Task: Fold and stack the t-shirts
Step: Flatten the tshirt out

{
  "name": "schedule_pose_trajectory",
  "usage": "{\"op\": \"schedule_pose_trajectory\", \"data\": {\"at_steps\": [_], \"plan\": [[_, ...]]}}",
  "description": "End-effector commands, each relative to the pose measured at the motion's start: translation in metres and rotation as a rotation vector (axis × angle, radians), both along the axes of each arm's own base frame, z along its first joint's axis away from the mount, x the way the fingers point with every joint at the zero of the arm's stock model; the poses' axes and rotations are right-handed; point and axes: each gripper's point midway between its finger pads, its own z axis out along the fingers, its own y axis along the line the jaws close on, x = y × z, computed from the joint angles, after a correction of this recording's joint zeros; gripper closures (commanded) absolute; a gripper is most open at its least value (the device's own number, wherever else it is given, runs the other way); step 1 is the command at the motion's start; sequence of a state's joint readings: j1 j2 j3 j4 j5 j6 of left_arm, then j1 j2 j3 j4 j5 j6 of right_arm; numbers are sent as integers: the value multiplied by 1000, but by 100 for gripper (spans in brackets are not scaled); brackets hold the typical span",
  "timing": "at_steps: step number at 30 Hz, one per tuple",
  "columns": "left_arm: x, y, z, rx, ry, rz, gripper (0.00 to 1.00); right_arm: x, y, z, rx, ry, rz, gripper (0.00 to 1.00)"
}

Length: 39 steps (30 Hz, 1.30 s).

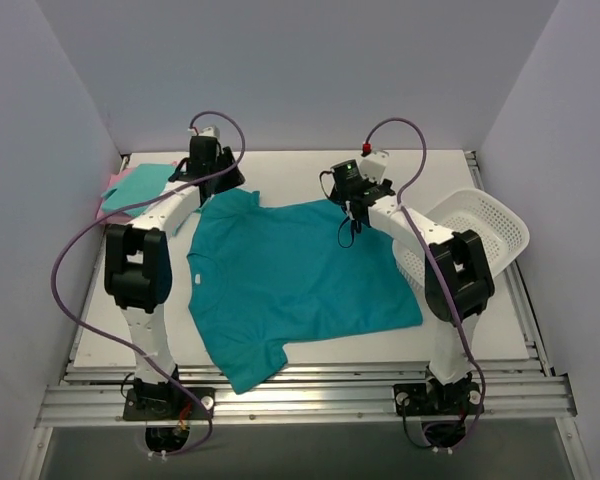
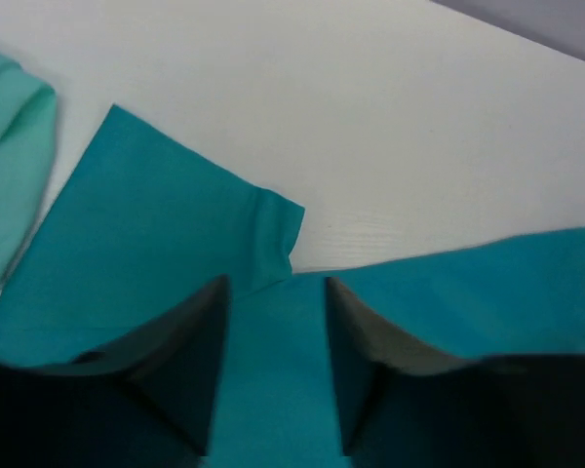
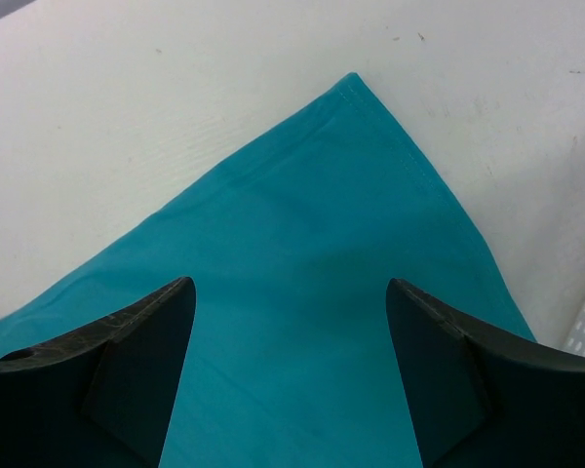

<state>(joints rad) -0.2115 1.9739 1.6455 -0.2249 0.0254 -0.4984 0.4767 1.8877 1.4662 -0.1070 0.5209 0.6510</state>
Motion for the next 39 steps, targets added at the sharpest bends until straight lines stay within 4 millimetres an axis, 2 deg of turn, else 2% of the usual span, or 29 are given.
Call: {"op": "schedule_pose_trajectory", "data": {"at_steps": [1,2,3,4,5,7,8,10,13,16,21,29,30,32,33,34,37,39], "plan": [[12,7,-44,-5,55,42,48,2,-4,-19,-27,31,-5,26],[14,7,-57,-4,74,42,73,2,-5,-21,-28,30,-6,26],[18,5,-58,-10,71,38,87,2,-7,-21,-27,29,-10,26],[21,4,-59,-11,72,38,95,3,-7,-21,-26,25,-11,26],[23,4,-71,-8,95,38,97,3,-9,-23,-25,27,-12,27],[30,3,-71,-7,90,37,98,4,-11,-23,-20,25,-15,27],[32,4,-81,-2,111,38,98,5,-12,-23,-18,23,-15,27],[39,6,-81,-3,105,42,98,7,-14,-23,-12,19,-19,27],[44,6,-98,6,131,43,98,9,-19,-22,1,11,-26,27],[49,9,-105,24,140,50,98,12,-21,-19,16,-3,-29,27],[67,8,-126,34,172,47,98,21,-28,-16,36,-30,-39,27],[90,3,-149,21,205,40,98,34,-40,-24,47,-40,-49,27],[95,3,-143,19,188,41,98,36,-43,-29,47,-34,-53,27],[98,2,-149,19,191,41,98,40,-43,-32,53,-33,-44,27],[104,1,-140,13,167,42,98,43,-43,-36,58,-32,-43,27],[103,1,-150,19,191,41,98,44,-42,-38,62,-31,-38,27],[108,3,-149,20,174,53,98,49,-41,-45,65,-27,-32,27],[108,2,-121,2,115,56,98,50,-41,-53,62,-14,-27,27]]}}
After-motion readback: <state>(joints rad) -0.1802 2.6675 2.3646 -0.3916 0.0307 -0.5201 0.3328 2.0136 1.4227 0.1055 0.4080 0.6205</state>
